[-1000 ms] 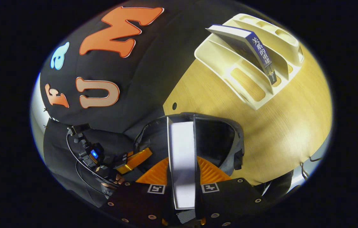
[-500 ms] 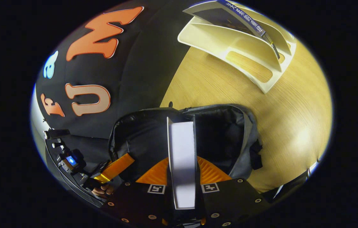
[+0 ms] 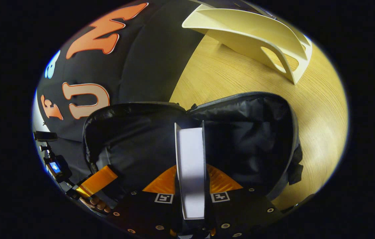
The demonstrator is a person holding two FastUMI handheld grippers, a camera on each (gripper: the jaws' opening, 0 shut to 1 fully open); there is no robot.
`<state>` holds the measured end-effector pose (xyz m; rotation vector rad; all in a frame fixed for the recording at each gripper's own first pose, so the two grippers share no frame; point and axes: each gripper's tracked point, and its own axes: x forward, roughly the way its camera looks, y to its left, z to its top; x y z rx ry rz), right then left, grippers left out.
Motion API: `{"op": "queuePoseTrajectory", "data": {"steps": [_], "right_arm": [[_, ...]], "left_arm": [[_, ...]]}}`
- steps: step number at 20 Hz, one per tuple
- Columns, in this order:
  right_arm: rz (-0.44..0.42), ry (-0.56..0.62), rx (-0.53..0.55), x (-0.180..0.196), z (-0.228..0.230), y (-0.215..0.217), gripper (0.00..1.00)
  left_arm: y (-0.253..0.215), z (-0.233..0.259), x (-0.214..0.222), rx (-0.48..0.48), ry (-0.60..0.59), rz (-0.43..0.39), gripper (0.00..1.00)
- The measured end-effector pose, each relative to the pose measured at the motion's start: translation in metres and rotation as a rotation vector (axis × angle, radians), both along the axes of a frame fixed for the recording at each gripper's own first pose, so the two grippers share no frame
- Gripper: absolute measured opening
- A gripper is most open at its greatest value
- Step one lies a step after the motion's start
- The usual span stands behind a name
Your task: Open the schoolbag, grab two books from the bookshelf and put them into the schoolbag.
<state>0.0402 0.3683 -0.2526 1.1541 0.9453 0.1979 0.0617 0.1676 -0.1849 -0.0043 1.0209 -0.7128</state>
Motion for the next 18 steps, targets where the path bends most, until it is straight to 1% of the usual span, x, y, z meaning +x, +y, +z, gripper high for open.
{"op": "queuePoseTrajectory", "data": {"steps": [2, 3, 4, 5, 7, 8, 10, 11, 12, 14, 18], "right_arm": [[0.007, 0.009, 0.008, 0.005, -0.001, 0.006, 0.27], [0.010, 0.016, 0.004, 0.006, -0.001, 0.007, 0.29], [0.023, 0.037, -0.012, 0.003, -0.006, 0.009, 0.34], [0.047, 0.063, -0.050, -0.001, -0.014, 0.008, 0.36], [0.117, 0.112, -0.127, -0.017, -0.027, 0.001, 0.49], [0.145, 0.137, -0.163, -0.028, -0.033, -0.002, 0.64], [0.197, 0.149, -0.203, -0.038, -0.031, -0.008, 0.78], [0.225, 0.151, -0.226, -0.043, -0.029, -0.013, 0.81], [0.260, 0.158, -0.254, -0.051, -0.029, -0.018, 0.86], [0.308, 0.159, -0.326, -0.060, -0.033, -0.035, 0.91], [0.375, 0.145, -0.431, -0.070, -0.018, -0.069, 0.94]], "left_arm": [[0.000, -0.001, -0.001, -0.007, 0.002, 0.003, 0.04], [0.000, -0.001, -0.001, -0.007, 0.001, 0.006, 0.04], [0.001, -0.001, 0.001, -0.004, -0.001, 0.009, 0.04], [0.004, -0.001, 0.003, 0.003, -0.003, 0.012, 0.04], [0.006, -0.004, 0.005, 0.019, -0.010, 0.020, 0.04], [0.008, -0.006, 0.005, 0.024, -0.010, 0.025, 0.04], [0.006, -0.009, 0.000, 0.028, -0.009, 0.023, 0.04], [0.006, -0.010, 0.000, 0.036, -0.013, 0.022, 0.04], [0.006, -0.012, 0.001, 0.040, -0.016, 0.024, 0.04], [0.003, -0.013, -0.001, 0.048, -0.014, 0.032, 0.04], [0.001, -0.018, -0.004, 0.071, -0.018, 0.037, 0.04]]}}
